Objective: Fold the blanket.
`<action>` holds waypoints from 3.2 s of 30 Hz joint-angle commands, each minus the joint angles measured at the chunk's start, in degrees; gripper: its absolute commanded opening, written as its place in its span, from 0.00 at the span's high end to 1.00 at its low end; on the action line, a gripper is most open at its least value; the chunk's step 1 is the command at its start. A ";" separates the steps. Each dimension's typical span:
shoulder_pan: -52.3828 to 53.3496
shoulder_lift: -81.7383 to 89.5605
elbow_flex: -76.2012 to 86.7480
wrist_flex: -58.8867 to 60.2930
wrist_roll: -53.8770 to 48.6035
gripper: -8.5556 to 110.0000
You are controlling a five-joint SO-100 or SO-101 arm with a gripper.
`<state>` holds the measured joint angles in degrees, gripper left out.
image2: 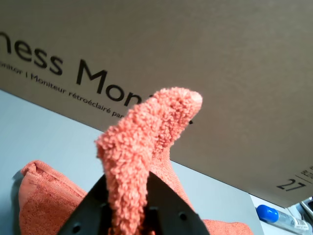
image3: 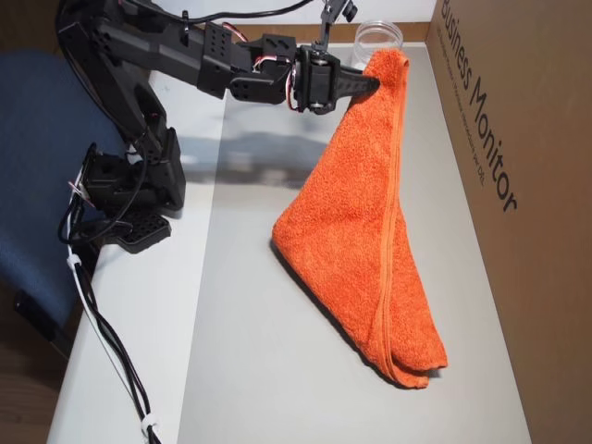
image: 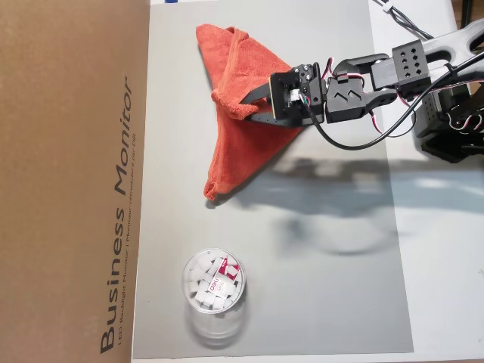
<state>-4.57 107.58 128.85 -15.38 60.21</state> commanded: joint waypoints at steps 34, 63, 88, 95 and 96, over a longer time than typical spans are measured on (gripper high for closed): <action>-8.96 -30.23 -17.49 -1.49 -9.84 0.93; -12.66 -33.75 -17.23 -0.97 -9.05 0.87; -18.81 -27.86 -11.51 -0.97 8.17 0.88; -18.54 -23.73 -10.20 -0.97 8.35 0.88; -18.46 -23.03 -10.20 -0.97 8.35 0.88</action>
<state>-23.20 80.24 119.00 -15.91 68.20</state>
